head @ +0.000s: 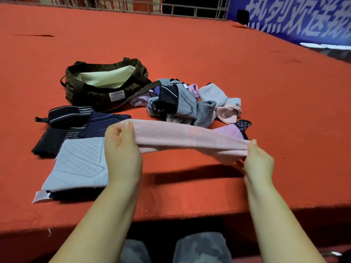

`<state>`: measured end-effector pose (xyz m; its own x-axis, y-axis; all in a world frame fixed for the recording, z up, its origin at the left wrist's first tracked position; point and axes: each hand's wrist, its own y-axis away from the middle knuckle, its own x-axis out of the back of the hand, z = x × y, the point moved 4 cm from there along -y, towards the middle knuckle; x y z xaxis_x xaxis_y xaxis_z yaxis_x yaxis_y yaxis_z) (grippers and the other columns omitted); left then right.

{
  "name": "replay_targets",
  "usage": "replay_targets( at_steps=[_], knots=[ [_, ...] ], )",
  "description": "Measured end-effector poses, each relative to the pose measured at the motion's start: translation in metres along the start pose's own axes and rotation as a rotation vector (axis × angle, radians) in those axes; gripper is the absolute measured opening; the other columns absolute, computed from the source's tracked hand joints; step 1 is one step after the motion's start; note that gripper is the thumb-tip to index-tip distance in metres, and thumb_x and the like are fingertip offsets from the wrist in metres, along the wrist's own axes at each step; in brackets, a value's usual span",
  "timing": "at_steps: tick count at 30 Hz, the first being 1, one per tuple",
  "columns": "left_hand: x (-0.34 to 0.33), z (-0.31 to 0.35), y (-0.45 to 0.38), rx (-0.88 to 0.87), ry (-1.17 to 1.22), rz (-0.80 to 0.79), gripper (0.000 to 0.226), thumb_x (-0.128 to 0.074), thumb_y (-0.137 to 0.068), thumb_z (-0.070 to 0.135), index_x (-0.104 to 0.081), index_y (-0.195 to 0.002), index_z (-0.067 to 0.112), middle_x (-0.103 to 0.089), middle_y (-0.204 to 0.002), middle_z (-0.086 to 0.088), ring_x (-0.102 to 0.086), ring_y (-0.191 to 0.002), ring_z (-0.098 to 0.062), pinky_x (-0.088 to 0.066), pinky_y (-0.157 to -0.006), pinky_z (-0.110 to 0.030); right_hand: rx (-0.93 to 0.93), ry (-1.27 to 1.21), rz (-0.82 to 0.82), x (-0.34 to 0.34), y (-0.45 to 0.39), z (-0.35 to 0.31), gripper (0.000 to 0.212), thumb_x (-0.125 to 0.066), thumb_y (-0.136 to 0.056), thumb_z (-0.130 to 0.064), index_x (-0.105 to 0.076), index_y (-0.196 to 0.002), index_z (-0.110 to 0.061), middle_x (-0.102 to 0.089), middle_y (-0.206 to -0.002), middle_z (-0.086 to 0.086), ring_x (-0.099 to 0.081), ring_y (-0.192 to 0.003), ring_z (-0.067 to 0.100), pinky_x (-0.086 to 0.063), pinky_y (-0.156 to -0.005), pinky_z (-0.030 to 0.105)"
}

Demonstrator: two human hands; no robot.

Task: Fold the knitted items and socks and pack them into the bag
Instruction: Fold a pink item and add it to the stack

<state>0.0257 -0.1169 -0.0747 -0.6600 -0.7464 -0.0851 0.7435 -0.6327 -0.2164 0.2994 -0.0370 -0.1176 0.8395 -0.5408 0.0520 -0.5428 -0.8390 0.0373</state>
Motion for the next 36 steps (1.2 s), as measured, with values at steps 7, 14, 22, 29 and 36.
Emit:
replay_targets(
  at_steps=[7,14,22,29,36],
  knots=[
    [-0.005,0.004,0.001,-0.116,-0.27,-0.214,0.012,-0.046,-0.098,0.022,-0.053,-0.093,0.014,-0.054,-0.08,0.01,-0.049,-0.071,0.007,-0.037,-0.066,-0.016,0.328,0.261,-0.088,0.015,0.006,-0.017,0.036,-0.041,-0.101,-0.026,-0.068,-0.089,-0.006,-0.063,-0.08,0.006,-0.056,-0.078,0.019,-0.035,-0.066,0.028],
    [-0.002,-0.042,0.011,0.057,-0.768,-0.513,0.05,-0.054,-0.093,0.032,-0.039,-0.137,0.014,-0.046,-0.135,-0.011,-0.043,-0.127,-0.025,-0.032,-0.101,-0.031,0.119,0.553,-0.414,0.007,0.009,0.005,0.045,-0.05,-0.093,-0.045,-0.051,-0.063,-0.012,-0.054,-0.062,0.001,-0.047,-0.065,0.021,-0.034,-0.057,0.032],
    [-0.01,-0.053,0.017,-0.285,-1.136,-0.757,0.068,-0.062,-0.085,0.041,-0.034,-0.143,0.02,-0.043,-0.142,-0.001,-0.038,-0.131,-0.021,-0.025,-0.107,-0.03,0.14,0.448,-0.439,0.002,0.032,0.022,0.045,-0.071,-0.082,-0.029,-0.047,-0.12,-0.022,-0.057,-0.108,-0.008,-0.056,-0.096,0.01,-0.038,-0.08,0.021],
    [-0.016,-0.051,-0.008,-0.112,-1.057,-0.608,0.017,-0.052,-0.092,0.027,-0.058,-0.105,0.017,-0.063,-0.11,-0.009,-0.056,-0.105,-0.029,-0.041,-0.085,-0.034,0.103,0.526,-0.357,0.002,0.022,0.032,0.038,-0.068,-0.085,-0.023,-0.055,-0.118,-0.011,-0.065,-0.081,-0.001,-0.058,-0.077,0.018,-0.037,-0.062,0.029],
    [-0.009,-0.036,-0.014,0.016,-0.886,-0.558,0.025,-0.059,-0.088,0.021,-0.055,-0.113,0.022,-0.057,-0.104,-0.003,-0.053,-0.103,-0.023,-0.037,-0.083,-0.028,0.036,0.45,-0.438,0.008,0.017,0.034,0.046,-0.067,-0.084,-0.011,-0.05,-0.126,-0.011,-0.065,-0.092,0.012,-0.061,-0.082,0.024,-0.046,-0.075,0.033]
  ],
)
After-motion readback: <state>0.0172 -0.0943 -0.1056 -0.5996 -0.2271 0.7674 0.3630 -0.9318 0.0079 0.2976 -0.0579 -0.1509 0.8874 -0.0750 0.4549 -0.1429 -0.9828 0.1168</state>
